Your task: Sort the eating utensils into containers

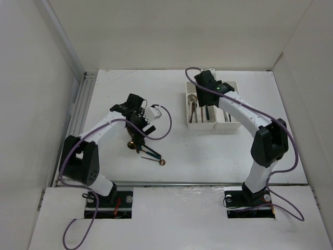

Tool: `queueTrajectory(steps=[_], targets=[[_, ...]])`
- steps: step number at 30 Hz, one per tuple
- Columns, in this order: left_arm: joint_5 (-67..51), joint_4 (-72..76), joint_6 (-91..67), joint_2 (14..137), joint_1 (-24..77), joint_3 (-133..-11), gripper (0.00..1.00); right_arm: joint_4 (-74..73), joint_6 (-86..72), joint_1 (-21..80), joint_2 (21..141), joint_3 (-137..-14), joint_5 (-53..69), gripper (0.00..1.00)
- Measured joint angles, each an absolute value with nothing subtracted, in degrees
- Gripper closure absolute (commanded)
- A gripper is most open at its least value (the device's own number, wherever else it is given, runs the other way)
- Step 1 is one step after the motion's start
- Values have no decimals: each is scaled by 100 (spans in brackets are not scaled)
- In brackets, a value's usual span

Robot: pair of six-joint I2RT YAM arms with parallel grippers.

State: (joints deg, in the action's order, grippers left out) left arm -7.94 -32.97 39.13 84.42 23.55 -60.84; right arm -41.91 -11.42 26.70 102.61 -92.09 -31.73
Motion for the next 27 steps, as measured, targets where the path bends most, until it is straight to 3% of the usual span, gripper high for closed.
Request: queueTrajectory(steps=[5,11,16,22,25,26,27], targets=[[-1094,-3468,3846,8986,1914,-6204,13,-4204,-1085,3260,10289,-8919,-3212,28],[-1525,-3597,3809,8853,1905,-6064,15,-4200,-1092,3190,10291,-8803,-3212,28],[-1767,-3691,3673,9021,1831,-5966,25,-4200,-1092,3179,10291,-8803,-3214,28],[-1870,-3647,3505,9386,1603,-5968,27,-4200,-1092,3179,10291,-8803,-3229,28],[-1868,-3632,3463,9404,1551,-5968,34,-4198,-1092,3179,10283,-8801,-3242,28],[-1870,-3614,3459,9404,1553,-5968,39,-4200,-1092,3179,10278,-8801,-3245,28],[-1870,-3590,3446,9406,1553,-5968,51,-4198,-1092,3179,10274,-8799,-3249,28]])
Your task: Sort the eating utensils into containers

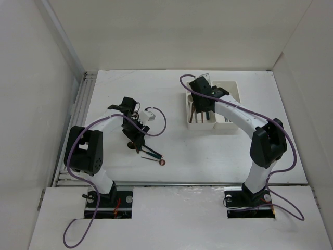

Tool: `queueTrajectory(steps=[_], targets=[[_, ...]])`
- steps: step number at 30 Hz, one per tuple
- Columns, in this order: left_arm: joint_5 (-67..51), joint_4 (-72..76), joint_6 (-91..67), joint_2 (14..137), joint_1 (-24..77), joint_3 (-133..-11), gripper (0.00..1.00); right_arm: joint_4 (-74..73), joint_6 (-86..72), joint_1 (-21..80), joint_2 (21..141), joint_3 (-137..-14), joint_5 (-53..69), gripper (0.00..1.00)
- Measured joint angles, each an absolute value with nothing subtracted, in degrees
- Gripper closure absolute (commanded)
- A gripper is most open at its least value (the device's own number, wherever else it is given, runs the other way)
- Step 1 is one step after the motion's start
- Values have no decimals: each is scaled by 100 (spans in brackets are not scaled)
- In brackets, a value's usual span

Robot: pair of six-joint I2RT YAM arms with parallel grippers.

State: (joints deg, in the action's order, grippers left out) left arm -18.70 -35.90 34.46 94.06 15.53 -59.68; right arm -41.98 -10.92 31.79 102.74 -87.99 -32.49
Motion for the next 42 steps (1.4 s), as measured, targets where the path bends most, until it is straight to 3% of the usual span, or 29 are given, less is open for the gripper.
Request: queueTrajectory(steps=[2,14,22,30,35,42], targets=[[-1885,-3557,3428,9413,1553,-5968,61,-4198,-1092,3179,10265,-8788,-3256,28],[-1975,-3586,3420,9478,1555,-6108,96,-4198,-1092,3194,10191,-8753,-3260,28],[-2102,-3964,3548,9292,1555,-6705,97,-3953,-917,3522,9867,-8582,-2650,28],[-2502,-4261,3494,8925,1555,-7498,97,-2751,-733,4628,9035,-8075,224,28],[-2766,-4340,3330,8809,1553,-7760,97,-2119,-1024,4611,9258,-8005,1197,28],[-2943,-4482,3098,8792,1498,-7848,97,-1835,-1247,4578,9887,-8007,1605,33]])
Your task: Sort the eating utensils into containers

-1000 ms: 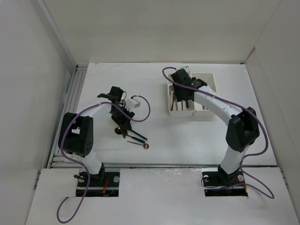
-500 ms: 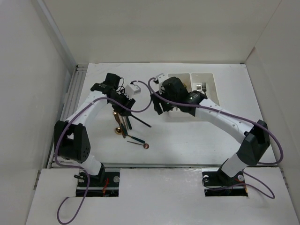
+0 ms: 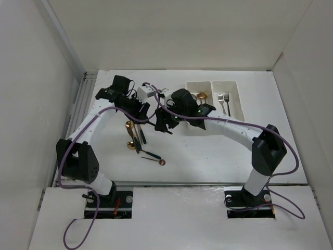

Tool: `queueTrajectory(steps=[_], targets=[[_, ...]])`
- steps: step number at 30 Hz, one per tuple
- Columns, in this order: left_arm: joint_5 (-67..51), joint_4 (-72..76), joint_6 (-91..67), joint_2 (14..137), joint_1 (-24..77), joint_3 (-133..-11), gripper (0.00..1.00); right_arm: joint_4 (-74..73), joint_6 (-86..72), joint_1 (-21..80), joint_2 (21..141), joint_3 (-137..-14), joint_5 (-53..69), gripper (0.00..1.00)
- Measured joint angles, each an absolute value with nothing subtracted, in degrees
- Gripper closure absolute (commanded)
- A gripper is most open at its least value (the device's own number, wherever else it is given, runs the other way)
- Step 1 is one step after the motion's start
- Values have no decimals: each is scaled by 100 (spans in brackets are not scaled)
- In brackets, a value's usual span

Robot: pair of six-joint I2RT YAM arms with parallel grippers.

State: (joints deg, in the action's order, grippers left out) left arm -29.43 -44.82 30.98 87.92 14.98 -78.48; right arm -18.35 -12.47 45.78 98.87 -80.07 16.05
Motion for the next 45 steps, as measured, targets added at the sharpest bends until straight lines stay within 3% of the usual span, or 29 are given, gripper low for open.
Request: queueTrajectory(steps=[3,4,7,9,12,15,24,26,28,29,30,31,32,33,38,45], targets=[[-2987,-4532,3039,8790,1500,-7854,97,-1822,-1284,4578,9924,-8009,1660,42],[-2995,-4541,3024,8788,1500,-7859,97,-1796,-1293,4578,9924,-8009,1664,51],[-3013,-4545,2982,8785,1500,-7881,99,-1747,-1347,4576,9926,-8012,1708,59],[-3015,-4547,2961,8779,1500,-7881,99,-1741,-1372,4576,9942,-8018,1734,59],[-3015,-4547,2908,8777,1500,-7881,100,-1717,-1376,4576,9983,-8020,1778,49],[-3000,-4547,2875,8777,1500,-7885,100,-1704,-1369,4576,10016,-8020,1780,50],[-2989,-4436,2823,8768,1535,-8084,100,-1697,-1330,4565,10012,-8007,1662,84],[-2991,-4416,2834,8768,1535,-8108,100,-1660,-1328,4560,10012,-8007,1719,100],[-2991,-4401,2836,8768,1535,-8114,88,-1638,-1323,4554,10012,-8007,1719,100],[-2991,-4392,2836,8768,1535,-8114,55,-1632,-1323,4554,10005,-8007,1717,100],[-2991,-4392,2836,8768,1535,-8114,37,-1634,-1323,4552,10001,-8007,1717,100],[-2987,-4381,2851,8768,1538,-8114,25,-1636,-1328,4552,9985,-8007,1706,100],[-2985,-4375,2783,8766,1538,-8114,7,-1651,-1323,4552,9966,-8007,1627,100],[-2961,-4359,2733,8764,1538,-8114,0,-1673,-1332,4552,9944,-8007,1498,100],[-2357,-3999,2067,8731,1570,-8114,0,-1780,-1653,4504,9738,-8009,298,100],[-73,-3013,718,8440,1605,-8099,0,-2604,-2143,4195,10097,-8936,-2971,100]])
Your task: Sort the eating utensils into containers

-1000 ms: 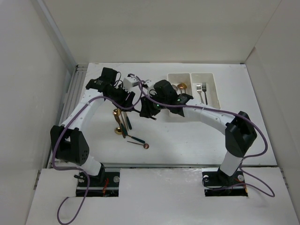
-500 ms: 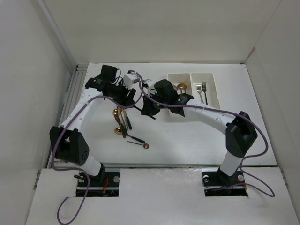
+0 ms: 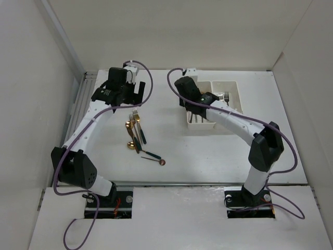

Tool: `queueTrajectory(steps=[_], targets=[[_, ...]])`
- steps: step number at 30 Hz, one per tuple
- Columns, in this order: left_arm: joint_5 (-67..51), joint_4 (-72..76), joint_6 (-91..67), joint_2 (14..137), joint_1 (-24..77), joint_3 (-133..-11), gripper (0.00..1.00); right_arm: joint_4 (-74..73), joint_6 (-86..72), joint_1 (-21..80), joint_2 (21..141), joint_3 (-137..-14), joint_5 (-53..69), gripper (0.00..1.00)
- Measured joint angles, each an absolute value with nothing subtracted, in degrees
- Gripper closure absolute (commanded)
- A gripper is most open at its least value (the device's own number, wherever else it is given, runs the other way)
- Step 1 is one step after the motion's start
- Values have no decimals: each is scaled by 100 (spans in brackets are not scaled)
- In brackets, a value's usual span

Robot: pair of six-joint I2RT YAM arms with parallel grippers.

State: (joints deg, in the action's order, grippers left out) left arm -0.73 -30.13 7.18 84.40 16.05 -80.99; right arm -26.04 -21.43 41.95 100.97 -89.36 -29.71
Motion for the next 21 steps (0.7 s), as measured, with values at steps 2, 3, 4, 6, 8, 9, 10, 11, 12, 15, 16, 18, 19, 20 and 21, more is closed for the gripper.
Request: queueTrajectory(steps=[2,3,4,6,8,9,10,11,12,15,16,18,19,20,21], targets=[[414,-2884,508,8438,1597,-8058,0,-2694,-2217,4045,10414,-9190,-3607,100],[609,-2847,421,8438,1592,-7992,0,-2714,-2257,3944,10580,-9236,-3833,100],[766,-2845,344,8447,1594,-7907,0,-2762,-2296,3841,10748,-9244,-3997,100],[947,-2845,231,8482,1597,-7699,0,-2915,-2390,3614,11098,-9238,-4143,100],[1055,-2853,156,8534,1597,-7454,2,-2982,-2453,3393,11362,-9157,-4136,100],[1085,-2860,130,8560,1599,-7336,6,-3017,-2486,3295,11463,-9107,-4123,99],[1107,-2875,95,8591,1601,-7242,9,-3061,-2512,3190,11531,-9065,-4099,96],[1127,-2906,75,8630,1601,-7157,13,-3092,-2534,3103,11559,-9015,-4073,86],[1133,-2934,54,8667,1599,-7094,18,-3131,-2541,3035,11566,-8986,-4025,79],[1103,-2980,-5,8777,1590,-6906,37,-3109,-2515,2998,11559,-8984,-3990,62],[1085,-2991,-14,8816,1590,-6838,40,-3103,-2504,3009,11557,-8984,-3988,61],[1009,-3013,-12,8903,1586,-6692,48,-3109,-2449,3017,11557,-8984,-3970,54],[945,-3006,-1,8954,1577,-6611,50,-3107,-2412,3024,11552,-8984,-3957,52],[893,-3028,-1,9006,1568,-6547,53,-3107,-2403,3037,11542,-8984,-3944,51],[803,-3068,8,9056,1566,-6488,55,-3109,-2381,3041,11528,-8984,-3935,49]])
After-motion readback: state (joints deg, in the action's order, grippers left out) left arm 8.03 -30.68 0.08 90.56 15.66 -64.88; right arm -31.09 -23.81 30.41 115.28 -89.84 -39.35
